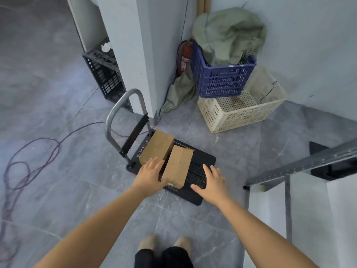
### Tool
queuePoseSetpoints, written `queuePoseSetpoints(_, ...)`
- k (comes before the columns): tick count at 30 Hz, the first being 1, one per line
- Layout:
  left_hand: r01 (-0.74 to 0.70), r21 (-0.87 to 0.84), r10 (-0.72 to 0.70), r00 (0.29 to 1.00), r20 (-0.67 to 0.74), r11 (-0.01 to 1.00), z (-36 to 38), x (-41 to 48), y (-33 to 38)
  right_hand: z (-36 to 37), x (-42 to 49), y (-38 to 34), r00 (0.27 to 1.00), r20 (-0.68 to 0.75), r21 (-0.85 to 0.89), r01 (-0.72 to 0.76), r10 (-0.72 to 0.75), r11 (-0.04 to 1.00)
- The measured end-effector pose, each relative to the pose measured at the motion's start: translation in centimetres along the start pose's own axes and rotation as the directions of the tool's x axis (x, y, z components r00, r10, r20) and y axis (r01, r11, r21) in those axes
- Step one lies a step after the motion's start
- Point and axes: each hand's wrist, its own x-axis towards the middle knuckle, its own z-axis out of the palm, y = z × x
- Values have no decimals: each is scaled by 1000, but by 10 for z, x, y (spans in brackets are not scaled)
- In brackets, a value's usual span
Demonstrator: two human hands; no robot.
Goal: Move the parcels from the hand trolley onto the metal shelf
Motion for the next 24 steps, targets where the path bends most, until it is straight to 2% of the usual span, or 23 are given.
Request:
queuePoseSetpoints(7,82,60,-87,992,93,995,78,83,-42,84,97,42,998,70,-35,-3,6,999)
queuePoseSetpoints(11,70,27,-73,989,132,997,124,140,-56,130,157,55,997,79,-74,8,-2,997)
queuePoseSetpoints(21,32,55,-40,987,156,998,222,256,-110,212,269,68,997,71,47,3,-6,999)
queuePoseSetpoints(24,60,4,-59,981,185,998,243,274,-114,231,289,71,997,74,79,-33,27,996)
